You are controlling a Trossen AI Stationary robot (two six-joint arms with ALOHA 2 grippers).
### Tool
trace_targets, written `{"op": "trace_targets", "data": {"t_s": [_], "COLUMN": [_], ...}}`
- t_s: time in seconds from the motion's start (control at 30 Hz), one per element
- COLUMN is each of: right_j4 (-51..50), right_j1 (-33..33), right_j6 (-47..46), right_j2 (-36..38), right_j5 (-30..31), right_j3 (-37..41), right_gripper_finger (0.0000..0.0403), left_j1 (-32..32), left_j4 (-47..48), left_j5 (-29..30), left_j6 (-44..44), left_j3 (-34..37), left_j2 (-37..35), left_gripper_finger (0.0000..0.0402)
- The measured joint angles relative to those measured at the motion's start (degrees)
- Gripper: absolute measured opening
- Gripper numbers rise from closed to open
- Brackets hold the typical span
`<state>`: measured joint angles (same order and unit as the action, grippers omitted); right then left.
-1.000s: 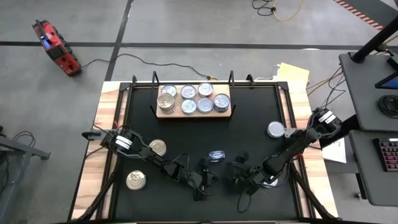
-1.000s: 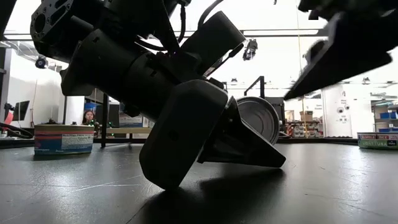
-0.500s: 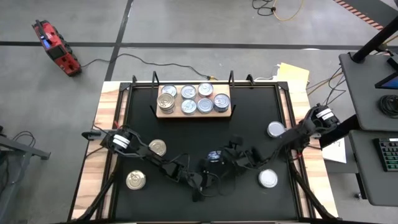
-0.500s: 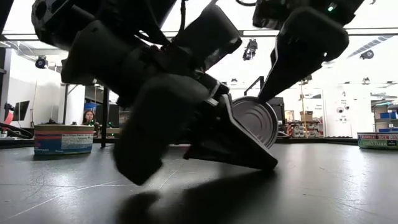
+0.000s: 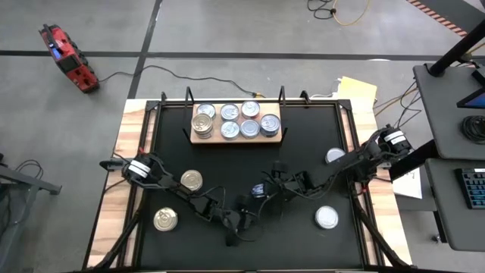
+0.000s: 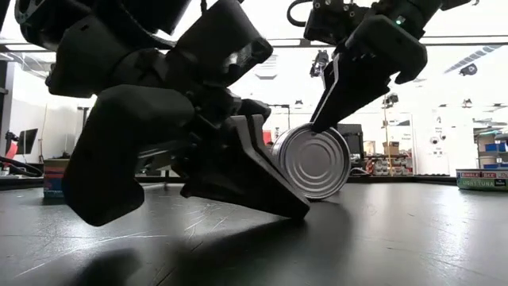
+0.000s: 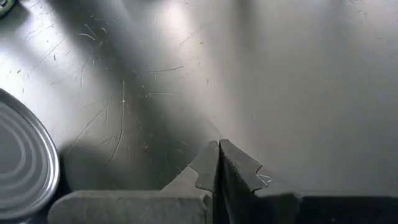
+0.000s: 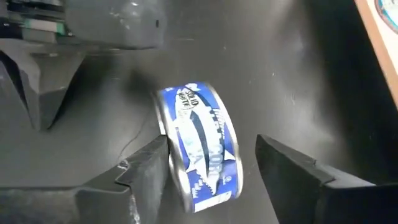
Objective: Stack canned seafood by type on shelf
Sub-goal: Stack the blue tuna can on top of the other blue tuna cans on the shelf
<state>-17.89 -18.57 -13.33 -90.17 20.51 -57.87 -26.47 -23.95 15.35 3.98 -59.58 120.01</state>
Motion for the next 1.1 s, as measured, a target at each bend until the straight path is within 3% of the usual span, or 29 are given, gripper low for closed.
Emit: {"op": "trace_targets", "data": {"t_s": [0.23,0.5,0.9,1.1], "right_j4": [0.1,0.5,3.2,3.2], "right_j1": [1.2,2.9,4.2,4.3], "right_j6": [1.0,0.9,2.6,4.0], "right_j2": [0.0,0.0,-6.6,-6.6], "right_j5": [-1.5,-5.6,-8.6,-8.6], "right_j3": [0.1,0.2,0.2,0.2], "right_gripper_finger": [0.0205,0.0216,0.0254,0.0216], "left_j1": [-0.4,-0.6,-0.5,-0.5], "left_j4": [-0.2,-2.3,-23.5,-27.4], "left_j5": [0.4,5.0,5.7,5.6], "left_j6": [-0.5,0.2,1.4,2.3], "left_j3": [2.6,8.6,27.3,35.3], "left_j2": [-2.1,-8.6,-22.5,-30.1], "left_gripper_finger": [0.0,0.0,0.0,0.0]}}
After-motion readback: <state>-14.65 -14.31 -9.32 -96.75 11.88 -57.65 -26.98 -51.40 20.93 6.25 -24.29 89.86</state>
